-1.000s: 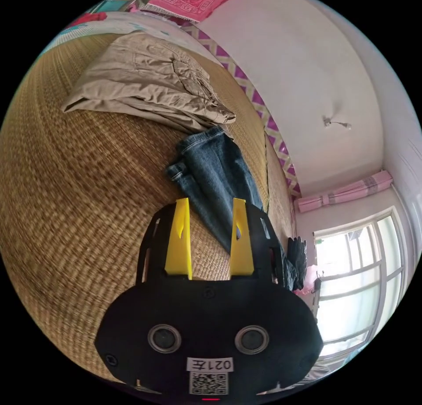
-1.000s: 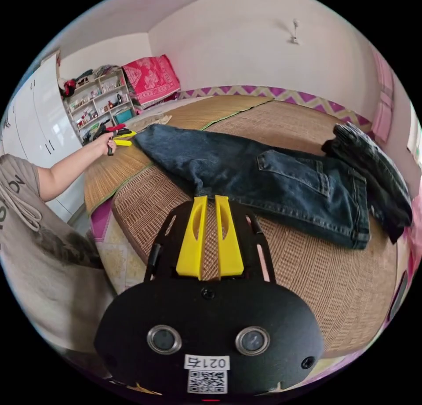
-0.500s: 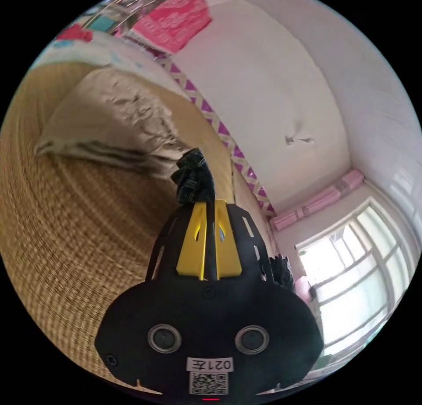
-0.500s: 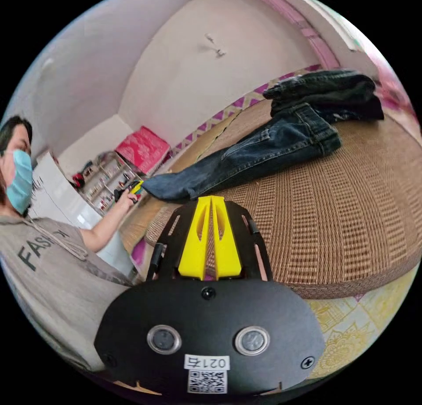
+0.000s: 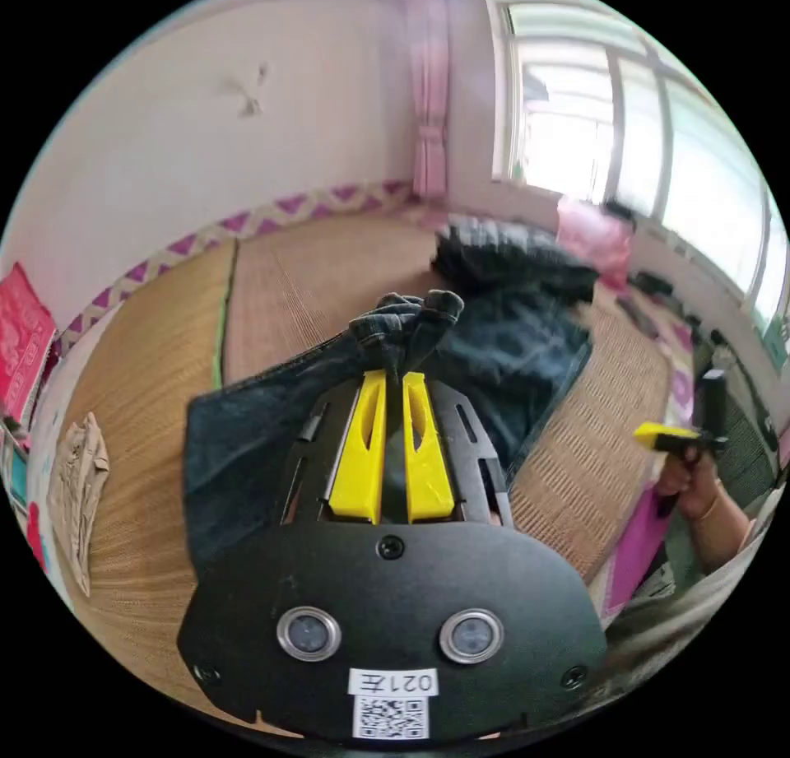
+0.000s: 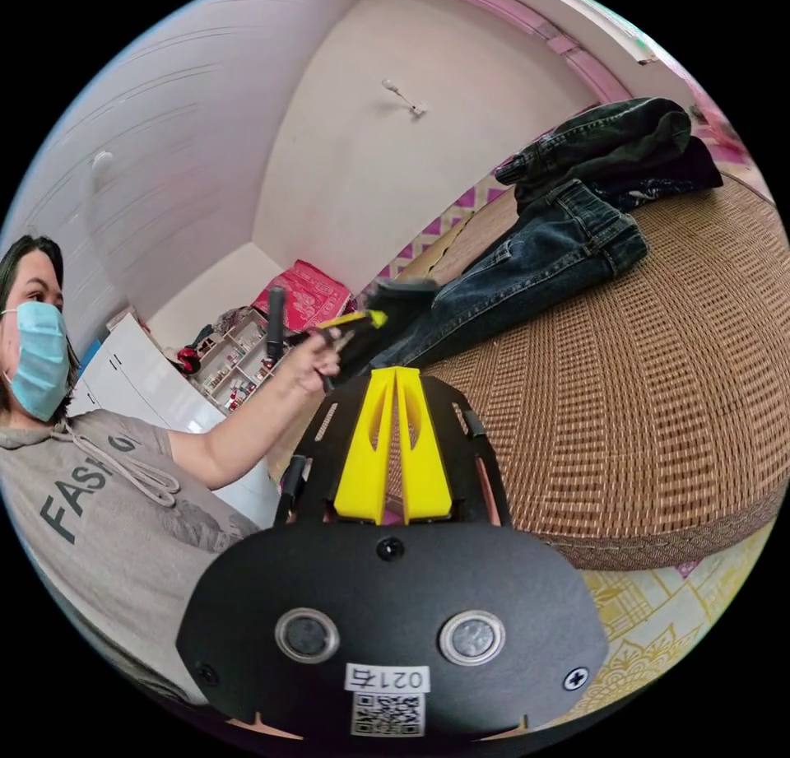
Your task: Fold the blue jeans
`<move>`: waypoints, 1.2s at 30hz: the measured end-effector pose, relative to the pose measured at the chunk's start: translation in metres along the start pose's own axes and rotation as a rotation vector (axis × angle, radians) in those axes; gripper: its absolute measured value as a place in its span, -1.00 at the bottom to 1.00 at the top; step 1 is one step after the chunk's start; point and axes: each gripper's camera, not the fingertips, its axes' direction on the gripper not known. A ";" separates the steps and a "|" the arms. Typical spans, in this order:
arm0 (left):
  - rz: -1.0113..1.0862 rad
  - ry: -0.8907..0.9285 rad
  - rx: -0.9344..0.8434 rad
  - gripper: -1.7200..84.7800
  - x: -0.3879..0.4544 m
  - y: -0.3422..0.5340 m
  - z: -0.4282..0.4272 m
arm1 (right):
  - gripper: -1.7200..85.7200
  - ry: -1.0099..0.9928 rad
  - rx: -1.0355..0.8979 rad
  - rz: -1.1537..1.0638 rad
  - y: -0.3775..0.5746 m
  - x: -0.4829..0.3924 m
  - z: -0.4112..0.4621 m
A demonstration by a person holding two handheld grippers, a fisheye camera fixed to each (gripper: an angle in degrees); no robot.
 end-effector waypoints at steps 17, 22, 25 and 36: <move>0.035 0.354 0.156 -0.81 -0.089 -0.028 0.003 | -0.90 0.113 0.072 0.050 -0.007 -0.014 -0.007; -0.100 0.510 0.080 -0.84 -0.144 -0.029 0.037 | -0.72 0.256 0.230 0.309 -0.035 0.001 -0.024; -0.155 0.684 0.256 -0.84 -0.178 -0.004 0.023 | -0.68 0.286 0.277 0.534 -0.045 0.024 -0.018; -0.164 0.858 0.374 -0.82 -0.233 0.068 -0.004 | -0.66 0.094 0.361 0.799 -0.086 0.006 0.054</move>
